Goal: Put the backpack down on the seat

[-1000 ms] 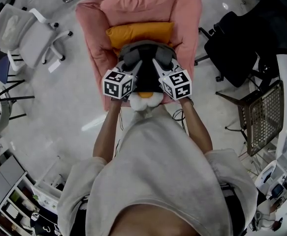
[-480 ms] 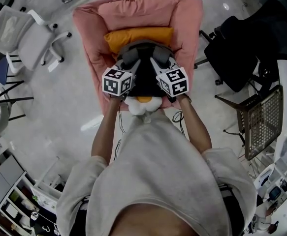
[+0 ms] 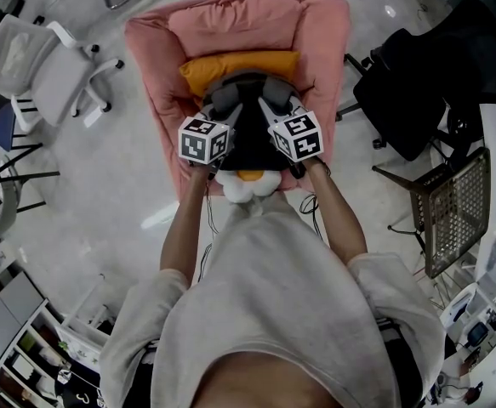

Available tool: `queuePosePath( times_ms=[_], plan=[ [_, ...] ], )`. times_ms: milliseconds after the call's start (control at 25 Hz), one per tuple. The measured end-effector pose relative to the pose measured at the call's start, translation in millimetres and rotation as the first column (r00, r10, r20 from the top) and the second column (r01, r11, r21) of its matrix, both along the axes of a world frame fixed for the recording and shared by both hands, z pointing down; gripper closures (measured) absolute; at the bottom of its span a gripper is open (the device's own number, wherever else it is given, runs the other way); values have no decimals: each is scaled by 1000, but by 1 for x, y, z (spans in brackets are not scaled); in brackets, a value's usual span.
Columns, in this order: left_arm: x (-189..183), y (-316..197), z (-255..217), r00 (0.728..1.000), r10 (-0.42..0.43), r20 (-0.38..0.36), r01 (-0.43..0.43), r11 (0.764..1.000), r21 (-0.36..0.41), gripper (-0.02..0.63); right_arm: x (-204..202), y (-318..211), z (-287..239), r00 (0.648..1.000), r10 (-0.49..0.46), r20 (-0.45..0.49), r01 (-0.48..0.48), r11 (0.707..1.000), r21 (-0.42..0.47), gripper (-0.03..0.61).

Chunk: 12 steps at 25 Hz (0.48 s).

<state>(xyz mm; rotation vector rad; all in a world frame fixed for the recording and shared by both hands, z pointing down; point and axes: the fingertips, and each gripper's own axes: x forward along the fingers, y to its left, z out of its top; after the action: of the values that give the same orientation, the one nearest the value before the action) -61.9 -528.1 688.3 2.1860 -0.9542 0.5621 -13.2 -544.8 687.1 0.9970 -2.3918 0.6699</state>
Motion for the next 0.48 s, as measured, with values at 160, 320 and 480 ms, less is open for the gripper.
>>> queuePosePath(
  times_ms=[160,320,480],
  plan=[
    [1,10,3,1000,22,-16,-22,1000,-17,580,0,8,5,1000,-2,3,2,1000,-9,543],
    [-2,27,13,999,29,16,-28,999,-43,458,4,26,18,1000,11,-5,-12,999,-40,464],
    [-12,44,22,999,7,52,-4,998,-55,400,8,41,30,998,60,20,-58,995,-86,317]
  ],
)
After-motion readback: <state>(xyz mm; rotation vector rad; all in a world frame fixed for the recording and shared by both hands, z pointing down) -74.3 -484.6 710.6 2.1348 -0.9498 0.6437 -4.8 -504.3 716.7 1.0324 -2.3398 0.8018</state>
